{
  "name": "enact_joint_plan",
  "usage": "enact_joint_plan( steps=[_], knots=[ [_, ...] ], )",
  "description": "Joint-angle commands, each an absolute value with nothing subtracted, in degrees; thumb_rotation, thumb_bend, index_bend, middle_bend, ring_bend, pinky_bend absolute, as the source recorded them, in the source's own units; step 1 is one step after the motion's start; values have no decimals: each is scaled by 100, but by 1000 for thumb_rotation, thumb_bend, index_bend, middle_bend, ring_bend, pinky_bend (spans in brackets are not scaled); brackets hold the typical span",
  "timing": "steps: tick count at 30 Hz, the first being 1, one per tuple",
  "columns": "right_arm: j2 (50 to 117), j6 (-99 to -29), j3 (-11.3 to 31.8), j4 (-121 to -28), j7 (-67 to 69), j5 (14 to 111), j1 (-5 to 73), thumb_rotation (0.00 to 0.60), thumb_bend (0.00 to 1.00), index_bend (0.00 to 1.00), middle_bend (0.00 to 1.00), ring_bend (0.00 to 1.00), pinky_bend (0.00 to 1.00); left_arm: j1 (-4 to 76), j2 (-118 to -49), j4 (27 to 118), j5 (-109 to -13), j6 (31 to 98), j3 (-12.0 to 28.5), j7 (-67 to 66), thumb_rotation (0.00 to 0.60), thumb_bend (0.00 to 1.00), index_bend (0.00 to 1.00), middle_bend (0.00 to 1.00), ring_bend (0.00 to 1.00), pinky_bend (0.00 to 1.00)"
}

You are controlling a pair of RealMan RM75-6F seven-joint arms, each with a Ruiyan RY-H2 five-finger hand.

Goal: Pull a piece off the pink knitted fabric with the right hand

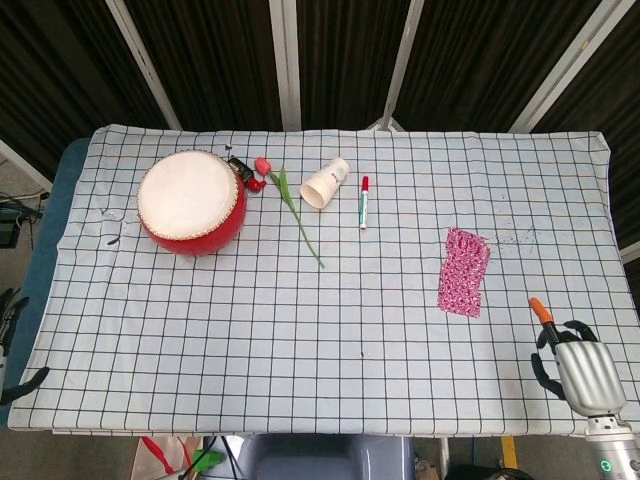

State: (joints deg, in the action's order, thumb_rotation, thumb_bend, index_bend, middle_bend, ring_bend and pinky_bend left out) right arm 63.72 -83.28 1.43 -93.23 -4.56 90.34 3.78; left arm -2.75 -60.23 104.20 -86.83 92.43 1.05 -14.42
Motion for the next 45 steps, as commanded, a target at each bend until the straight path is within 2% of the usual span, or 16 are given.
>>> enact_joint_plan(
  steps=[1,5,10,15,20,45],
  knots=[
    [6411,-8107,220,-9280,-571,8902,522,600,495,37,622,634,334,-278,-6030,10419,-8701,9259,106,-1445,600,247,117,0,0,19],
    [6451,-7839,307,-9272,-752,8721,684,600,520,90,725,711,398,-277,-6040,10408,-8736,9269,99,-1450,600,247,117,0,0,19],
    [6539,-7360,369,-9222,-1028,8454,924,600,683,125,826,772,439,-271,-6044,10403,-8723,9249,100,-1453,600,247,117,0,0,19],
    [6686,-6630,339,-9043,-1482,8036,1215,600,728,127,842,779,441,-284,-6033,10403,-8707,9279,114,-1429,600,247,117,0,0,19],
    [6843,-6219,328,-8933,-1770,7735,1401,600,739,127,847,782,441,-281,-6030,10392,-8695,9272,121,-1416,600,247,117,0,0,19],
    [7461,-5325,482,-8753,-2926,6548,2173,600,755,128,847,782,441,-225,-6073,10388,-8603,9152,141,-1526,600,247,117,0,0,20]
  ],
)
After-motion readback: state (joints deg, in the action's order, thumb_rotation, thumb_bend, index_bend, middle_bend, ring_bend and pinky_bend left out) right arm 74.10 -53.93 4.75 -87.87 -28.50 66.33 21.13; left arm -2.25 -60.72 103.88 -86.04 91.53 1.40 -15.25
